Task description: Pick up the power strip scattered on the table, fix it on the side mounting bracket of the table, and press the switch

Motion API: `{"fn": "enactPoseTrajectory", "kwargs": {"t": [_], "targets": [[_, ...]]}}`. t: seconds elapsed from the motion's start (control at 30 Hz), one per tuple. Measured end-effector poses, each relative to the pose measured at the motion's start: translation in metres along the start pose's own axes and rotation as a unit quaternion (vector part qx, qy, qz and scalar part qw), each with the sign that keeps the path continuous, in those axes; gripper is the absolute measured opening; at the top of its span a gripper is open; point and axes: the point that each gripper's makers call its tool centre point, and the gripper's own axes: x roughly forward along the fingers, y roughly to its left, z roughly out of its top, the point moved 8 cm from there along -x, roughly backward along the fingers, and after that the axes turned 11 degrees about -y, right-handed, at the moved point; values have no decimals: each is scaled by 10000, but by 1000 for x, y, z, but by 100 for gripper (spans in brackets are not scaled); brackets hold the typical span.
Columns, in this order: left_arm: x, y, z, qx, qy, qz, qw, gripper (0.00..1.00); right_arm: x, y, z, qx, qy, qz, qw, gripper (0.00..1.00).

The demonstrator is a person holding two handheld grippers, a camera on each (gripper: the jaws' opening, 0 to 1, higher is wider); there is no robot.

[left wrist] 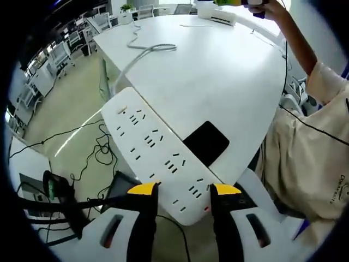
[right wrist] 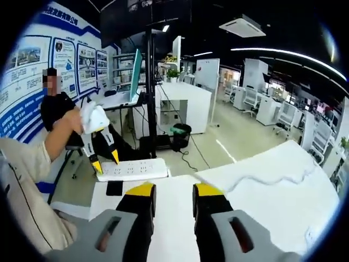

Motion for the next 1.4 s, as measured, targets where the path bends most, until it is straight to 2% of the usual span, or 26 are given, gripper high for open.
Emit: {"fn": "enactPoseTrajectory", "kwargs": {"t": [0.13,0.3,0.4,0.5,0.7,0.8,0.87,0.93,1.03,1.13,1.4], "targets": [[0,-1,-1,19,-41,-1,10000,43,-25,-5,-3,9,-178,-155,9997,25],[-3,1,-2,156,-191,159,9996,51,-54,-6,-6,12,-363,-337,9988,25],[-1,-1,0,135,-332,70,9993,55,-71,-6,-10,-18,-441,-450,9980,25],[-1,-5,2,132,-415,-1,9990,55,-88,-4,-15,-75,-520,-607,9968,25],[-9,-2,22,132,-1070,213,9939,55,-123,0,-25,-35,-758,-860,9934,25],[-13,1,33,105,-1486,317,9883,54,-138,0,-27,-12,-927,-989,9908,26],[-17,3,43,-88,-1939,380,9802,52,-151,0,-28,4,-1064,-1115,9881,26],[-21,4,50,-32,-2231,431,9738,51,-161,0,-30,0,-1143,-1205,9861,27],[-24,4,57,-27,-2454,543,9679,51,-176,0,-31,1,-1291,-1367,9822,28],[-28,2,68,56,-2775,713,9580,52,-194,-1,-34,-6,-1402,-1547,9780,29],[-30,-13,89,146,-3599,1014,9273,53,-252,-3,-45,-24,-1587,-2058,9656,30]]}}
